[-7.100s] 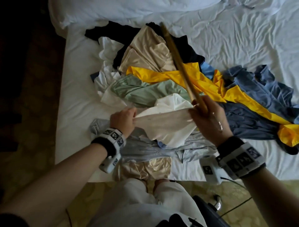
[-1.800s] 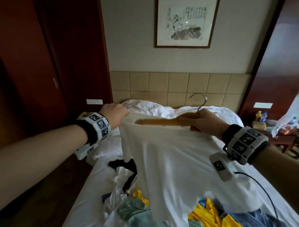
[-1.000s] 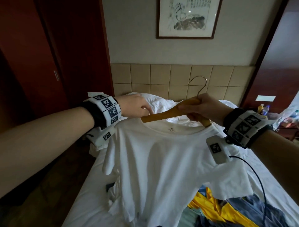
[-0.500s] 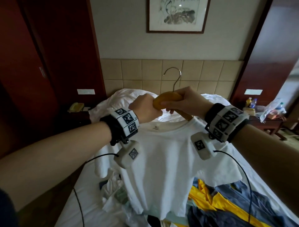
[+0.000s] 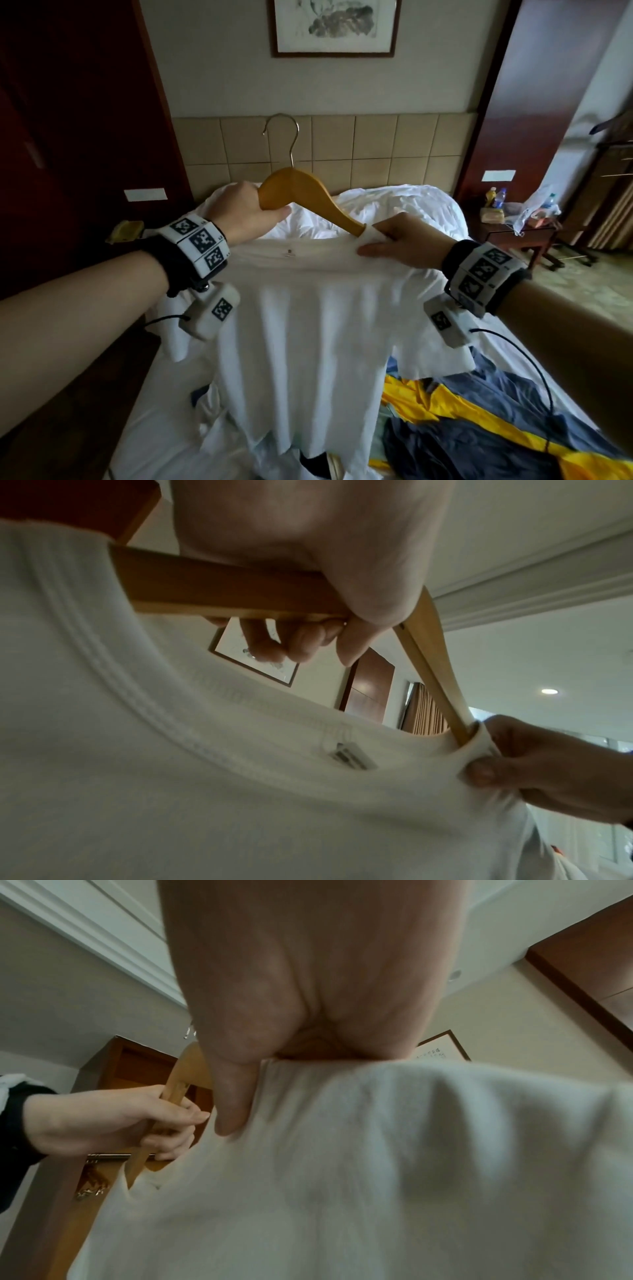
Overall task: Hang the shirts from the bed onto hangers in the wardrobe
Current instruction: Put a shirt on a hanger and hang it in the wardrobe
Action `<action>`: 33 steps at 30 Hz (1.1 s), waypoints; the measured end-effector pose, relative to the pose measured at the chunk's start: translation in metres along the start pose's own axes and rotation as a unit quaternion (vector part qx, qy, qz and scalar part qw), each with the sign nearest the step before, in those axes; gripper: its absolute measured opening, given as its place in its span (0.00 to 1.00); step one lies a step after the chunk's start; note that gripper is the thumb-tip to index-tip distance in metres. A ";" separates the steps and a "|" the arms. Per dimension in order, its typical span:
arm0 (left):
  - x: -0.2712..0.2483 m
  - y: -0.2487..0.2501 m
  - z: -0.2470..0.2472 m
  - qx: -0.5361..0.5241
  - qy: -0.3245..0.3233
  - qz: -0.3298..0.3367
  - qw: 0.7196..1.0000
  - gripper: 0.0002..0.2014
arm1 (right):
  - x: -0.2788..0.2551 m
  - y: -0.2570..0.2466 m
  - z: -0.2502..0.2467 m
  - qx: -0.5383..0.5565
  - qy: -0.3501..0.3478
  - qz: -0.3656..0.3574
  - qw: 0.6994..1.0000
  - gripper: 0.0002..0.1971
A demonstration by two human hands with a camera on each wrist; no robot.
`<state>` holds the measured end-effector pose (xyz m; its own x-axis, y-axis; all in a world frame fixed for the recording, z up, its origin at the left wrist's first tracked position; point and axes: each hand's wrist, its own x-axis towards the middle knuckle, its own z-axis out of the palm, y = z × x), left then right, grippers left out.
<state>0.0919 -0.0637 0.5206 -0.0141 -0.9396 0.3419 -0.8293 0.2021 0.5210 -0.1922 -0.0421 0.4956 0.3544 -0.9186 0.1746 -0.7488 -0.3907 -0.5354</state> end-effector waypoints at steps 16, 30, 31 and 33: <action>0.016 -0.021 -0.034 -0.043 0.026 -0.091 0.995 0.35 | -0.052 0.094 0.032 -0.044 -0.057 0.215 0.974 0.14; 0.015 -0.024 -0.026 -0.071 0.005 -0.083 0.994 0.31 | -0.041 0.096 0.058 -0.036 -0.056 0.187 0.980 0.33; 0.015 -0.025 -0.024 -0.074 0.003 -0.084 0.994 0.30 | -0.037 0.087 0.055 -0.009 -0.029 0.162 0.986 0.39; 0.015 -0.028 -0.016 -0.079 0.000 -0.096 0.992 0.27 | -0.026 0.066 0.046 0.044 0.043 0.105 0.993 0.51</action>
<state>0.1233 -0.0790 0.5235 0.1362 -0.9648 0.2249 -0.7184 0.0601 0.6930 -0.2250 -0.0411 0.4175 0.1439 -0.9825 0.1185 -0.7487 -0.1864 -0.6362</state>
